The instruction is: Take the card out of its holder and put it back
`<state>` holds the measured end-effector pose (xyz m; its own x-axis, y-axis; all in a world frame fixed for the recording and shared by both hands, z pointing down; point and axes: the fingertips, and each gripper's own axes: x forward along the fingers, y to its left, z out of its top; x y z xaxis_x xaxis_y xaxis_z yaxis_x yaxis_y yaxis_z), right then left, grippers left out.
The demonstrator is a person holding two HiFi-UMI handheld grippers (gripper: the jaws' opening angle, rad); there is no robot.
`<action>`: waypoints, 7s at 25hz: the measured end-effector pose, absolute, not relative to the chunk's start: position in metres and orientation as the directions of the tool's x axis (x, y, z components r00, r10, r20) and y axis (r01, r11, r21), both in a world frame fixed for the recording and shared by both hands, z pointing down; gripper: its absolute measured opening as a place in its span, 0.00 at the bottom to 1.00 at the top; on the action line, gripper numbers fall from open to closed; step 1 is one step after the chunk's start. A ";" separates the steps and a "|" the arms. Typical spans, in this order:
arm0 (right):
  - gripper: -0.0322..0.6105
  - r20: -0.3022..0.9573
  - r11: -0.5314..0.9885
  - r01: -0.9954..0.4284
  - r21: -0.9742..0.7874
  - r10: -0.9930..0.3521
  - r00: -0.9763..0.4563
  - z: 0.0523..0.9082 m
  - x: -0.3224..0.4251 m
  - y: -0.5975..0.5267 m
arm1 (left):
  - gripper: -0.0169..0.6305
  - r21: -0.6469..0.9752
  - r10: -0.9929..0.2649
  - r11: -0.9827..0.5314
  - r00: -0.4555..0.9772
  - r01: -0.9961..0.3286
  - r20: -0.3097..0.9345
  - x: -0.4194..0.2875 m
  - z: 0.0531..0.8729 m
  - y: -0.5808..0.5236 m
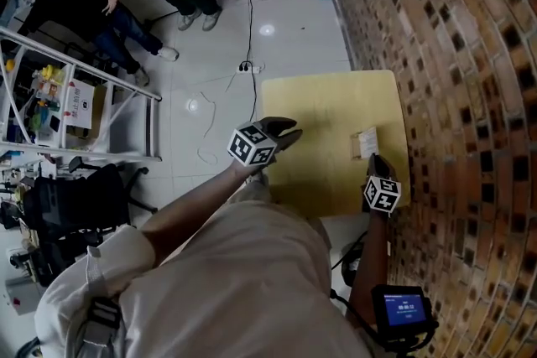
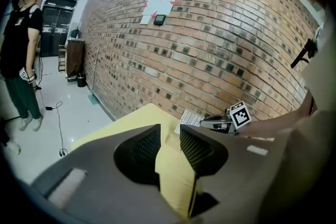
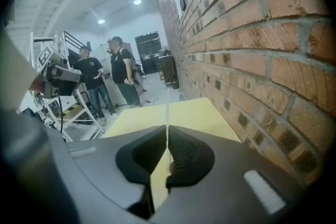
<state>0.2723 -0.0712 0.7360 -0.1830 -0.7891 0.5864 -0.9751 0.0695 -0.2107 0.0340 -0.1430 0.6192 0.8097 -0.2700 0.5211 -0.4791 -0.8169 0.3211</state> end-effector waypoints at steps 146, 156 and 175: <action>0.22 0.235 -0.286 -0.957 -0.054 -0.935 0.266 0.512 0.252 0.021 | 0.23 0.350 -0.013 -0.924 0.927 -0.155 0.376 0.084 0.584 -0.167; 0.21 0.284 -0.319 -0.945 -0.069 -0.915 0.287 0.534 0.222 0.032 | 0.20 0.377 0.004 -0.913 0.921 -0.156 0.390 0.062 0.594 -0.163; 0.17 0.335 -0.391 -0.910 -0.140 -0.883 0.328 0.564 0.123 0.027 | 0.22 0.388 -0.015 -0.906 0.930 -0.169 0.368 -0.100 0.586 -0.167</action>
